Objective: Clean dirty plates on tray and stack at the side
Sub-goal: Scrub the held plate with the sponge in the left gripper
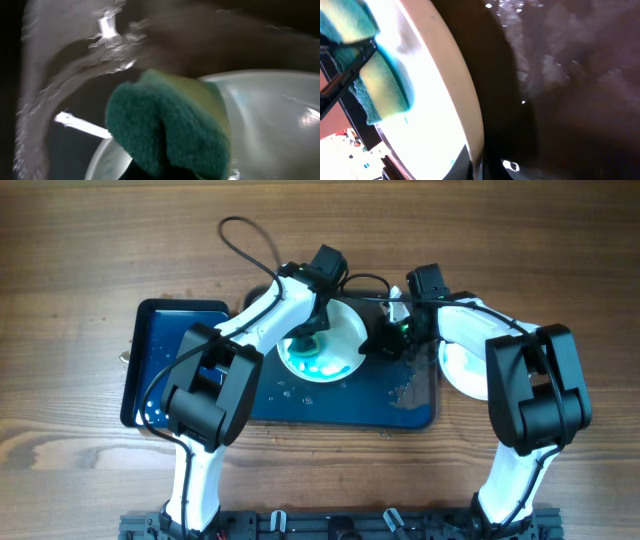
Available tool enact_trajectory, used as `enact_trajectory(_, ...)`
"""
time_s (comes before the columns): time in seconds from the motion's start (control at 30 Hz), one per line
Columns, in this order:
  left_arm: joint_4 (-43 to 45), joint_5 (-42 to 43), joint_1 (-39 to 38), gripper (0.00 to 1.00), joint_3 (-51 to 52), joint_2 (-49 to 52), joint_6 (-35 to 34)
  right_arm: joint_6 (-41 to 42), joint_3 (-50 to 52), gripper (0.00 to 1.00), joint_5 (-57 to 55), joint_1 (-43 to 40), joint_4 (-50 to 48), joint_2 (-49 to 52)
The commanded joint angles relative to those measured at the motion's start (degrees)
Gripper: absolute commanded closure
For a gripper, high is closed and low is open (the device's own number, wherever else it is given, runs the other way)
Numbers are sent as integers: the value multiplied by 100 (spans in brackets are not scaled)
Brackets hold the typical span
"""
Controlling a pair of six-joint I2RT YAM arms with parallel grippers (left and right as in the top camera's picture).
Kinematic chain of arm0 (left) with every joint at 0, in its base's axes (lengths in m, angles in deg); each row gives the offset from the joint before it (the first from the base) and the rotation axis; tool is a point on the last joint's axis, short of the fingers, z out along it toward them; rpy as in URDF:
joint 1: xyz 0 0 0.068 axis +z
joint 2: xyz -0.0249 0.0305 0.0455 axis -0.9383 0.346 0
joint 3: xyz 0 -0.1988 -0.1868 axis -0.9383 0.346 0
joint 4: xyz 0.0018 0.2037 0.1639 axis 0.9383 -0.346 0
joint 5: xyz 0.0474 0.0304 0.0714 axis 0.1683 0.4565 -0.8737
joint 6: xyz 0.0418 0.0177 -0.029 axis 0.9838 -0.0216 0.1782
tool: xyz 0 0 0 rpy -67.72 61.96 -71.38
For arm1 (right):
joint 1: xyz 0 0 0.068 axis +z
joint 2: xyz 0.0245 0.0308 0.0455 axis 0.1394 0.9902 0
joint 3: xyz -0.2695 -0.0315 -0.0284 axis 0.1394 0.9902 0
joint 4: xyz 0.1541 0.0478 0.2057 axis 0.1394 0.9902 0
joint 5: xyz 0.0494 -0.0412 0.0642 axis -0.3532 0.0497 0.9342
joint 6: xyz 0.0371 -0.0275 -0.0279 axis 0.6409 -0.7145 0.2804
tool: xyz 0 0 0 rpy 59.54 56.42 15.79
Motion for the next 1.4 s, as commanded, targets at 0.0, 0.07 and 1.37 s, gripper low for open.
enact_trajectory(0.0,-595,-667,94,96,280,507,-2164,-190,271,96,-584,83,90,380)
enact_trajectory(0.07,-748,-184,33,96,280,507,-2044,-188,271,95,-584,83,90,380)
enact_trajectory(1.37,-382,713,839,96,140,-1110,302,17,264,96,-1202,83,61,315)
